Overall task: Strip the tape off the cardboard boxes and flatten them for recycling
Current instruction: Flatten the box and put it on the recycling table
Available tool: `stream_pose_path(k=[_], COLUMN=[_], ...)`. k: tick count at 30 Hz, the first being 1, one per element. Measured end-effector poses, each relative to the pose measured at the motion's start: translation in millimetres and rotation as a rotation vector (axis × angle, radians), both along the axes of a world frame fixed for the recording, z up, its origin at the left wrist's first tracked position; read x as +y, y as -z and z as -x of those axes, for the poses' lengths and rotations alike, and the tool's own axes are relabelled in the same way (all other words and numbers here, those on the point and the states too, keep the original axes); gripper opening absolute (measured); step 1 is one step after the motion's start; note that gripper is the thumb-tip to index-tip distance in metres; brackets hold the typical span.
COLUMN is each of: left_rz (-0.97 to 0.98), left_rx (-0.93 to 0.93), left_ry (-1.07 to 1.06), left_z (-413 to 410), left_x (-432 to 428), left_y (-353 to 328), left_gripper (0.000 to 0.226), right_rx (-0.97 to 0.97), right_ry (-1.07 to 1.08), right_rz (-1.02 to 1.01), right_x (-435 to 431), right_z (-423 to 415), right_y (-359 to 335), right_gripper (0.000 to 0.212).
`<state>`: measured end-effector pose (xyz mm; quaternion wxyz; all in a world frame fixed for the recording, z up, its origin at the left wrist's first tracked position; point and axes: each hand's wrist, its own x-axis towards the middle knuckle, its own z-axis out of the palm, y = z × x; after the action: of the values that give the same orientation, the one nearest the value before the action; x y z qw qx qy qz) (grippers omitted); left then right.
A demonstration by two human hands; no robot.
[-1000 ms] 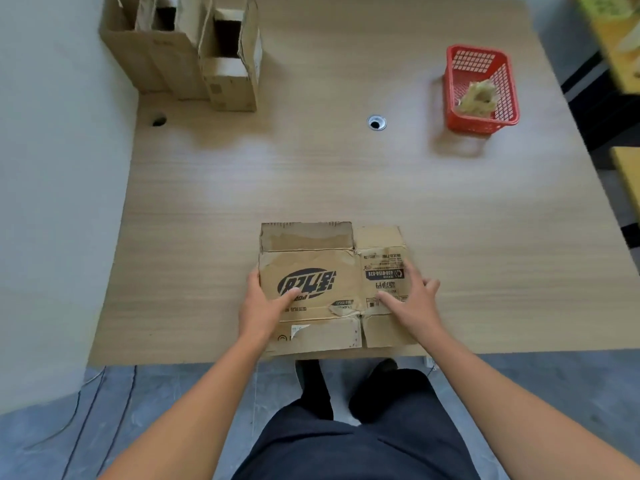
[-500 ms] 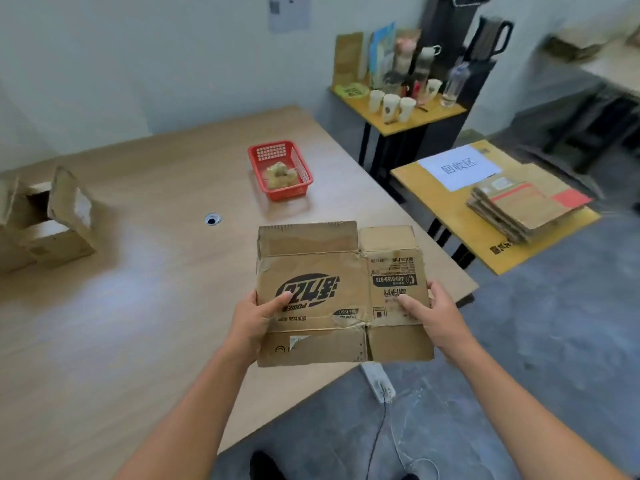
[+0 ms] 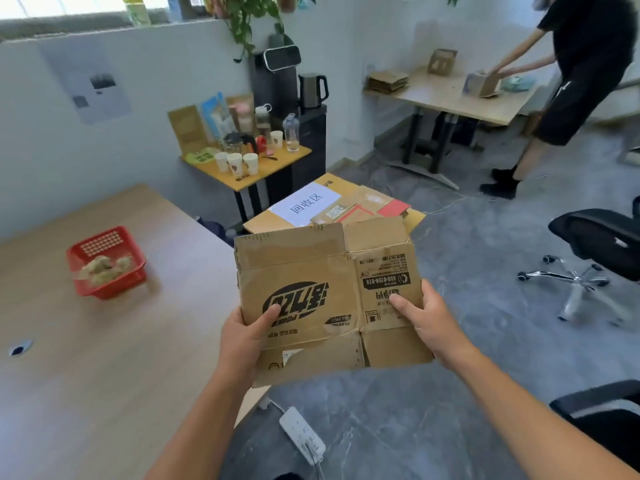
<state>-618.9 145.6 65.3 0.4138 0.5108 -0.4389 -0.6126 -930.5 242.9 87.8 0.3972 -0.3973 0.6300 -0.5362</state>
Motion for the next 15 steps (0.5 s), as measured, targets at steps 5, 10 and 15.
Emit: stream_pose_path(k=[5, 10, 15], left_rz=[0.025, 0.048, 0.027], left_rx=[0.005, -0.025, -0.021], left_ry=[0.020, 0.050, 0.028], left_z=[74.9, 152.3, 230.1], left_x=[-36.7, -98.3, -172.8], left_y=[-2.4, 13.4, 38.1], left_gripper=[0.057, 0.048, 0.041], right_rx=[0.032, 0.064, 0.073], right_ry=[0.033, 0.070, 0.095], right_rz=[0.015, -0.009, -0.039], right_x=[-27.7, -80.2, -158.0], right_z=[68.3, 140.1, 213.7], right_y=[-5.4, 9.1, 23.3], right_gripper=[0.032, 0.030, 0.026])
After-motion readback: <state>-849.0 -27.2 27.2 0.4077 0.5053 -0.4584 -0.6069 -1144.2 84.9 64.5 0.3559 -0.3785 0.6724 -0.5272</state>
